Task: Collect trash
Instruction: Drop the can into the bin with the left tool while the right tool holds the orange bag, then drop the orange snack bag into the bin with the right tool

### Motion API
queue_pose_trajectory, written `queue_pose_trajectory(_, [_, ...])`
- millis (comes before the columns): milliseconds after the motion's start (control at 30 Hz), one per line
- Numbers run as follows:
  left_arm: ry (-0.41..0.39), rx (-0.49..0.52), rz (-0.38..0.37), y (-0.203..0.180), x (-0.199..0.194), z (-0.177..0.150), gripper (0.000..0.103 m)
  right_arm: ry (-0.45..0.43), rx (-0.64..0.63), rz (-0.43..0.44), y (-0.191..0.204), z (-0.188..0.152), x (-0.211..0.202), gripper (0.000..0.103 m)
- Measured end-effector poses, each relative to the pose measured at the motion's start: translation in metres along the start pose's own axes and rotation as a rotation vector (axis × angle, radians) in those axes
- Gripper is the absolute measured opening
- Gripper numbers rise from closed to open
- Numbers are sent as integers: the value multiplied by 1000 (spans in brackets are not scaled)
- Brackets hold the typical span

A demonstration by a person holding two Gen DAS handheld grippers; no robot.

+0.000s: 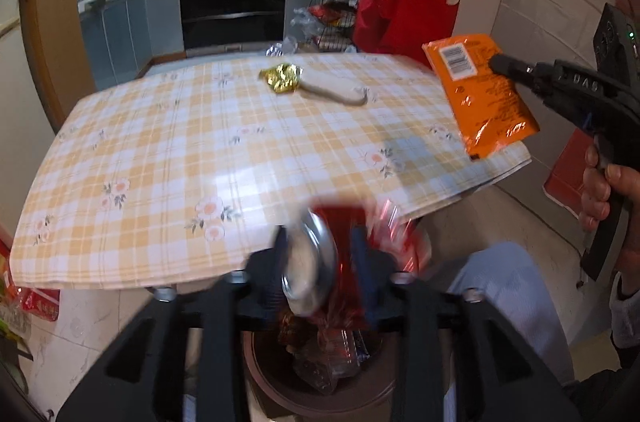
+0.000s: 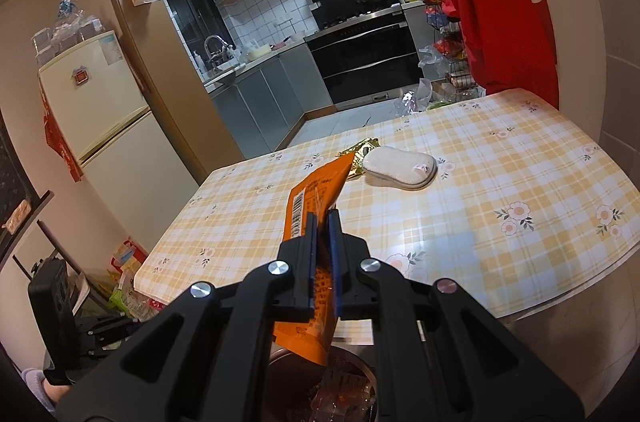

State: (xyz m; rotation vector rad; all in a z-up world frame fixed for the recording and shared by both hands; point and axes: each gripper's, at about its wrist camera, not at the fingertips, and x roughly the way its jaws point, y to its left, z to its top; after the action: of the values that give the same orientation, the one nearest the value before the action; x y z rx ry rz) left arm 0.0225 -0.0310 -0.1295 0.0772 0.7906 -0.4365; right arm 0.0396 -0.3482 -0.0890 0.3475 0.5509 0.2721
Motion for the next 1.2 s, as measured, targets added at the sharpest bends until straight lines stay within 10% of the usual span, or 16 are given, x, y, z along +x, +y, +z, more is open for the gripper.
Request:
queue_pose_trajectory(500, [-163, -72, 207, 30, -56, 17, 93, 54, -93, 12, 27, -17, -5, 9])
queue_pose_trajectory(1200, [-233, -222, 299, 76, -95, 2, 97, 205, -210, 59, 75, -49, -1, 10])
